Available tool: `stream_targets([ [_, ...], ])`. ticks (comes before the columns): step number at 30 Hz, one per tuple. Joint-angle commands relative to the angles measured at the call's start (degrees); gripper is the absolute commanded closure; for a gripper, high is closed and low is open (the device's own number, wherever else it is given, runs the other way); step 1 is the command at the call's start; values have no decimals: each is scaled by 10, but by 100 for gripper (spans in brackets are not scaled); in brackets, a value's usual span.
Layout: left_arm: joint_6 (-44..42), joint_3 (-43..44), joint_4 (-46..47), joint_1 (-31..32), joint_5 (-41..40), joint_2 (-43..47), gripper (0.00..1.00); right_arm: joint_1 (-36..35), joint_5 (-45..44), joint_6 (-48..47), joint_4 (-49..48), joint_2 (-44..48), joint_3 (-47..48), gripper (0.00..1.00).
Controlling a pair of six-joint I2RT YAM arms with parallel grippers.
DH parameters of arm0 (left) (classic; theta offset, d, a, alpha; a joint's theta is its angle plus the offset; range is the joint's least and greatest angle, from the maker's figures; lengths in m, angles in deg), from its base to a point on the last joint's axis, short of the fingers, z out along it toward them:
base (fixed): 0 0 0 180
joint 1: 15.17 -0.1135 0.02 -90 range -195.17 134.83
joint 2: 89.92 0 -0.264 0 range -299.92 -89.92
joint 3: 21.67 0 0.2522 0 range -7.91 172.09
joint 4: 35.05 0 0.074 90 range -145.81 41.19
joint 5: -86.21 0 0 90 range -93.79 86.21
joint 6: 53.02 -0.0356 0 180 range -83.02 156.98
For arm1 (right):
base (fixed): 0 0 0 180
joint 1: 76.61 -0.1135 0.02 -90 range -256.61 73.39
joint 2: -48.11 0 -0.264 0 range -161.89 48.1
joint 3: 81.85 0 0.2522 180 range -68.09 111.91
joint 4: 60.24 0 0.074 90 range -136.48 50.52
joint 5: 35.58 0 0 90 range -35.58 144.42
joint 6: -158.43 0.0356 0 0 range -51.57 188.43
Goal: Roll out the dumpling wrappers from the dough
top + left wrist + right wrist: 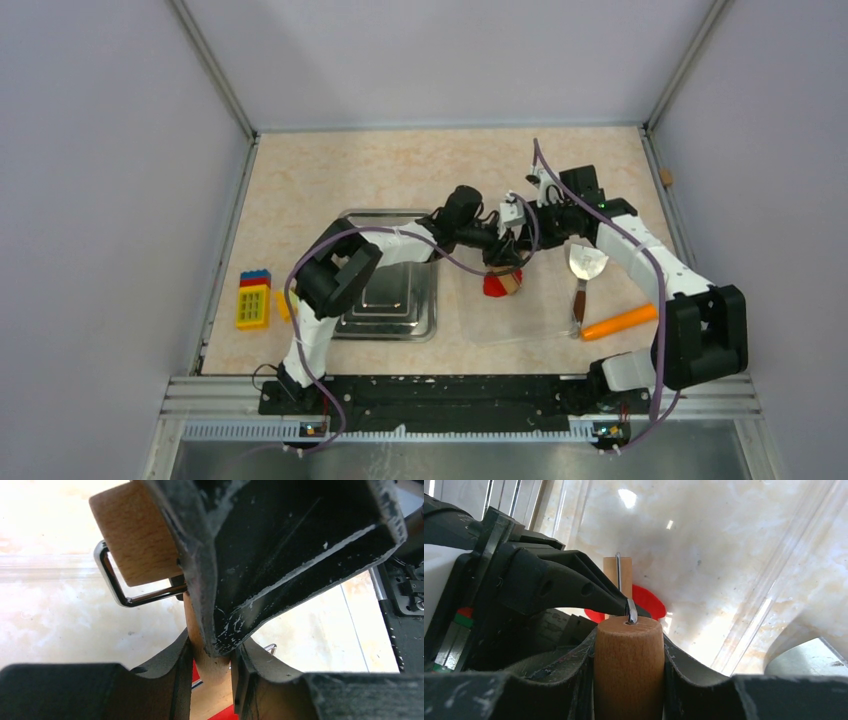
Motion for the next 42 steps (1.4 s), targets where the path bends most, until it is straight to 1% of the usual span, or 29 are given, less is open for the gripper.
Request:
stream_targets([
  [1,-7,12,-23,7,-34,-46,100,-15,-79,-90,5,-5,-16,100],
  [10,30,17,34,18,-38,-97,100,-15,-104,-101,15,6,-41,100],
  [14,43,24,53,20,-36,-109,100,-14,-113,-106,24,7,-34,100],
  [17,58,45,66,22,-37,-117,100,-12,-127,-109,31,13,-21,100],
  [21,75,94,85,26,-53,-124,100,5,-146,-109,41,26,3,100],
  [25,95,147,72,26,-55,-117,100,19,-123,-101,74,42,44,100],
  [28,107,154,66,20,-47,-86,100,19,-82,-91,101,65,74,100],
  [30,108,134,68,16,-44,-53,100,20,-39,-80,117,84,86,100],
  [35,69,17,84,15,-30,60,100,30,59,-30,131,112,79,100],
  [38,37,-42,65,12,-22,116,100,33,102,-1,106,124,50,100],
  [42,32,-102,65,2,-21,151,100,35,145,54,54,125,12,100],
])
